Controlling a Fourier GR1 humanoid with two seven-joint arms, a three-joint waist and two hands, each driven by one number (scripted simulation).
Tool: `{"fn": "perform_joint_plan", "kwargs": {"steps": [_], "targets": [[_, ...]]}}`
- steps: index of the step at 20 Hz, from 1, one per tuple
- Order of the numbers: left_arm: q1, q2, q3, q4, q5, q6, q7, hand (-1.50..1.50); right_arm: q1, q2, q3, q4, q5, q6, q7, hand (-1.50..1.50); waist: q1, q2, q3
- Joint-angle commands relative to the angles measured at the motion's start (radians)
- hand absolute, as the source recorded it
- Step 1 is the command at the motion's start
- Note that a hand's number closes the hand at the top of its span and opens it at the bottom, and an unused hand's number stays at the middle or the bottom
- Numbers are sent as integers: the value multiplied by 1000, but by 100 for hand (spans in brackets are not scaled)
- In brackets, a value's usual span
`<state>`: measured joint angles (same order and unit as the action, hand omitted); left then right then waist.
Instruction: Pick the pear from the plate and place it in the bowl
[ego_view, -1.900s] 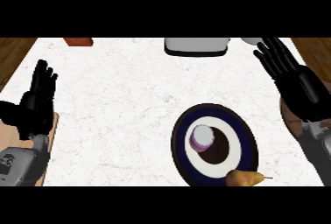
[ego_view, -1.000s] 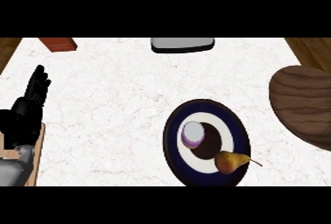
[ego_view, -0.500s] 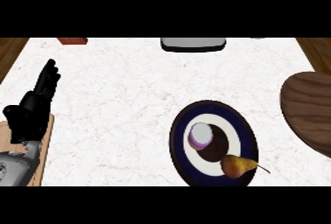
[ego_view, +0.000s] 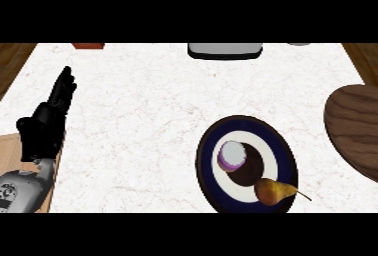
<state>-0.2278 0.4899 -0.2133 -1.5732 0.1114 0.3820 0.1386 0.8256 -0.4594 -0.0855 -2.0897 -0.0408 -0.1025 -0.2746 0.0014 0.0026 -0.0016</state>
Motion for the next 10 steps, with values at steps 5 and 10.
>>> {"fn": "perform_joint_plan", "kwargs": {"steps": [5,10], "targets": [[-54,-51,11,44,-42,-13,23,0,-113,-23,147,-51,207,31,271,-150,-4,0,1],[25,-57,24,-2,-58,-14,-11,0,-177,13,270,-23,337,35,453,-150,0,-2,1]]}}
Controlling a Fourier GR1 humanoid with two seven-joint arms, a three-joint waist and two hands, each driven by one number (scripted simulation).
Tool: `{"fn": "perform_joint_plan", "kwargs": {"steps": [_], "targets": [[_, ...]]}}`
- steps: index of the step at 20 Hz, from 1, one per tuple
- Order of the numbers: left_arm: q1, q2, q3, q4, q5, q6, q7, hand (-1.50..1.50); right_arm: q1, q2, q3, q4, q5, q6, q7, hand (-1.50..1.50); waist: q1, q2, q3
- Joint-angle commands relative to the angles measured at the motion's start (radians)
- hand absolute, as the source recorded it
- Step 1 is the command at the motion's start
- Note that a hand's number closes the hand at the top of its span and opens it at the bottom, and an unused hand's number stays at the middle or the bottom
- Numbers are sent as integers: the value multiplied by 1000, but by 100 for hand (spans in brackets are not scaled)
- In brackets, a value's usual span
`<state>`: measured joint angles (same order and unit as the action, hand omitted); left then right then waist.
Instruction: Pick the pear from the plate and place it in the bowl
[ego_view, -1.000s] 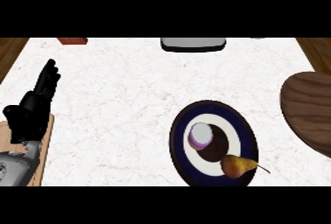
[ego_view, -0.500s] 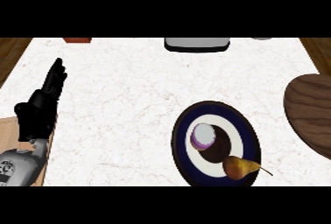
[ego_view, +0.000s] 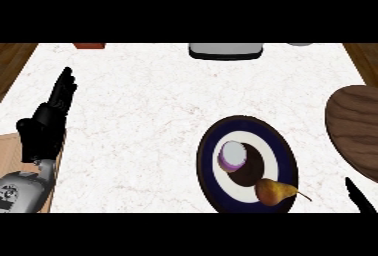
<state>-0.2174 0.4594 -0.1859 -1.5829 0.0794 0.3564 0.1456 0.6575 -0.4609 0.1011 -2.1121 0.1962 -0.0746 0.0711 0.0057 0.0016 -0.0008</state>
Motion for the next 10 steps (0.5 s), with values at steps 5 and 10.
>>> {"fn": "perform_joint_plan", "kwargs": {"steps": [5,10], "targets": [[0,-65,5,12,-70,0,11,0,-162,88,120,102,152,22,208,-150,-5,-2,1],[-2,-76,65,8,-93,-53,13,0,-249,105,49,163,127,72,213,-150,-7,-2,1]]}}
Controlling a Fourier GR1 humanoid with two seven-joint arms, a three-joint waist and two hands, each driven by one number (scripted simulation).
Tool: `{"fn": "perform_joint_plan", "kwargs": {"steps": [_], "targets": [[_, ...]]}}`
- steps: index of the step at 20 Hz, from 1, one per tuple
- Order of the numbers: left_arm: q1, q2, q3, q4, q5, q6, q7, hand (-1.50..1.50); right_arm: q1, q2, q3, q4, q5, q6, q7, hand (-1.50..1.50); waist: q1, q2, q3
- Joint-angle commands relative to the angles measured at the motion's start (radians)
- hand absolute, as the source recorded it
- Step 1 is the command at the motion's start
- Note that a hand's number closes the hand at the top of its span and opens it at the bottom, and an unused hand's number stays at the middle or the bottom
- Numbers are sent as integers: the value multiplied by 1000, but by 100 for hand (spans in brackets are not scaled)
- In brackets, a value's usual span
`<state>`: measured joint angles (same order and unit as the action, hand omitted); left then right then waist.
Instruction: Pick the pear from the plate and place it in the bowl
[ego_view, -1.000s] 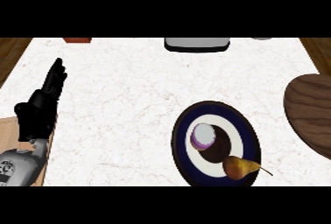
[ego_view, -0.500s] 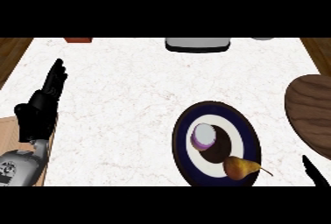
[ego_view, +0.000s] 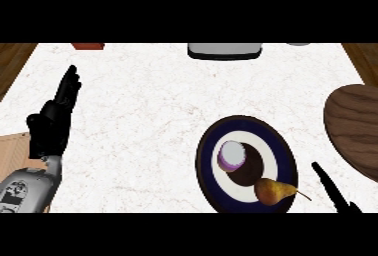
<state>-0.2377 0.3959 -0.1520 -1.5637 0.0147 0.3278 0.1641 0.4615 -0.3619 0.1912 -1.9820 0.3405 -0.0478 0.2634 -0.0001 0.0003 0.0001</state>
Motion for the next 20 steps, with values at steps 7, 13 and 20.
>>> {"fn": "perform_joint_plan", "kwargs": {"steps": [7,13,20], "targets": [[46,-17,60,-123,-53,-69,87,0,-66,100,26,133,71,-9,-68,-150,-1,-2,0],[100,-64,72,-122,-71,-86,22,0,-161,96,45,261,161,8,-97,150,4,-2,0],[1,-101,143,18,-93,-143,-31,0,-168,160,27,324,215,-78,-198,150,-5,0,0]]}}
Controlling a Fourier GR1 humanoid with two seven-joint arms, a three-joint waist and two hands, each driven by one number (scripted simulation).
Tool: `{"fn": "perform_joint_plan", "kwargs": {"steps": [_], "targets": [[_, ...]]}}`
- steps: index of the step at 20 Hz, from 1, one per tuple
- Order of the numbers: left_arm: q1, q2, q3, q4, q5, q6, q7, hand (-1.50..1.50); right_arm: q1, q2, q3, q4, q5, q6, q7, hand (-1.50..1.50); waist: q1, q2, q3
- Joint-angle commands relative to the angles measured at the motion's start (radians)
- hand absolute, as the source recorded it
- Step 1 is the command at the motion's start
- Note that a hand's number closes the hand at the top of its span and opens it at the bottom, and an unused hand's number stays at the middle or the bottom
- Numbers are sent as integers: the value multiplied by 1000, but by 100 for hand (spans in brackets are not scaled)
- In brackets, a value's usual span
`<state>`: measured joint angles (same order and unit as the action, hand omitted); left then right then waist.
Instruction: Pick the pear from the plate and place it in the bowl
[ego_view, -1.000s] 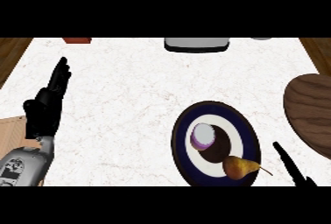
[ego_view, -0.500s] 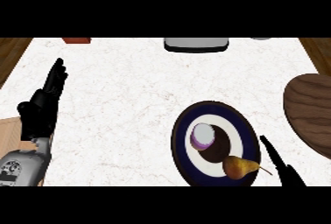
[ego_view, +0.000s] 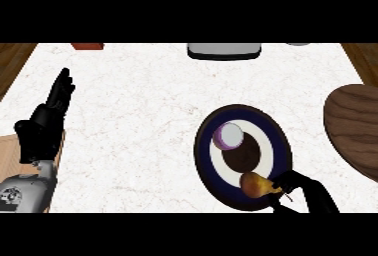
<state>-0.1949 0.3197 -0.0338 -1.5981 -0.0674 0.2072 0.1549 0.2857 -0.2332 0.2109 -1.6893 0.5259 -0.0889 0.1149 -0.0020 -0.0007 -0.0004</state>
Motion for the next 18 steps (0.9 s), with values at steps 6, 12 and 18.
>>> {"fn": "perform_joint_plan", "kwargs": {"steps": [6,12,18], "targets": [[-10,-75,1,-31,-74,-10,51,0,50,28,-17,10,32,-59,-122,150,-2,0,0],[-64,-46,9,-9,-52,-45,60,0,-156,136,230,6,385,-10,253,150,28,6,-2],[-30,-43,18,-24,-62,-43,49,0,-406,230,467,62,396,-33,653,150,24,1,0]]}}
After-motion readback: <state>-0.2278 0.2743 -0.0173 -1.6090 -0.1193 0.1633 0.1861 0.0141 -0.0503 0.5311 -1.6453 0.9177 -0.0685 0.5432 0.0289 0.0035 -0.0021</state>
